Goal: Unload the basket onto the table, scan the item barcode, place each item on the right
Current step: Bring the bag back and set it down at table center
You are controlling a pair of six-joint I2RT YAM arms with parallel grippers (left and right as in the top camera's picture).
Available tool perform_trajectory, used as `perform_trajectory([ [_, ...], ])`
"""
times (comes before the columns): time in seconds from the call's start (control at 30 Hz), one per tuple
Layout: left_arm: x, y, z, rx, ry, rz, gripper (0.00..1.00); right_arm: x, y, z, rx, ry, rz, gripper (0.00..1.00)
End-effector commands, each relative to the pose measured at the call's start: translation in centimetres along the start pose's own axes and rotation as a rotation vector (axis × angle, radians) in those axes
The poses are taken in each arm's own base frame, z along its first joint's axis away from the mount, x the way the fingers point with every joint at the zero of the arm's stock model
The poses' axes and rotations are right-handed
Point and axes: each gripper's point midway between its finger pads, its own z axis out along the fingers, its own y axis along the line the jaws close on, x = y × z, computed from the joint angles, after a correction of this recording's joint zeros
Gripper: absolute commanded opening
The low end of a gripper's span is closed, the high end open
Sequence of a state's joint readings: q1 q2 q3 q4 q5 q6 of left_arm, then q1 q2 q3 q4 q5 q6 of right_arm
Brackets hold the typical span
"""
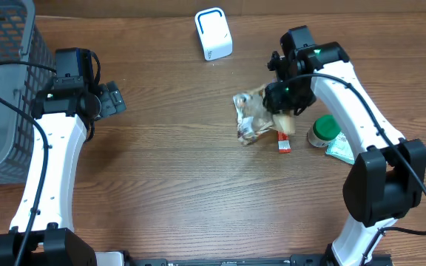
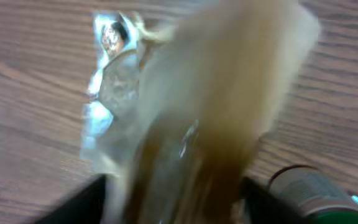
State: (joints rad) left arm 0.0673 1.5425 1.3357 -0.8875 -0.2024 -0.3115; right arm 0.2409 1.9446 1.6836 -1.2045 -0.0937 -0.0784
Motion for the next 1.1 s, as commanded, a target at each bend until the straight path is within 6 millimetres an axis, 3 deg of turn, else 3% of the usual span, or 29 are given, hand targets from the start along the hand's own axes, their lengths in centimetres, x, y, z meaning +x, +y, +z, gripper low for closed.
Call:
perform_trajectory([
  [0.0, -0.49, 0.04, -0.13, 0.002, -0.010, 0.006, 0.99, -0.36, -0.07, 0.05, -0.018, -0.019, 0.008, 0.97],
  [1.07, -0.49, 0.04, -0.13, 0.002, -0.010, 0.006, 1.00, -0.53, -0.05, 0.03, -0.019, -0.026, 0.007, 1.00],
])
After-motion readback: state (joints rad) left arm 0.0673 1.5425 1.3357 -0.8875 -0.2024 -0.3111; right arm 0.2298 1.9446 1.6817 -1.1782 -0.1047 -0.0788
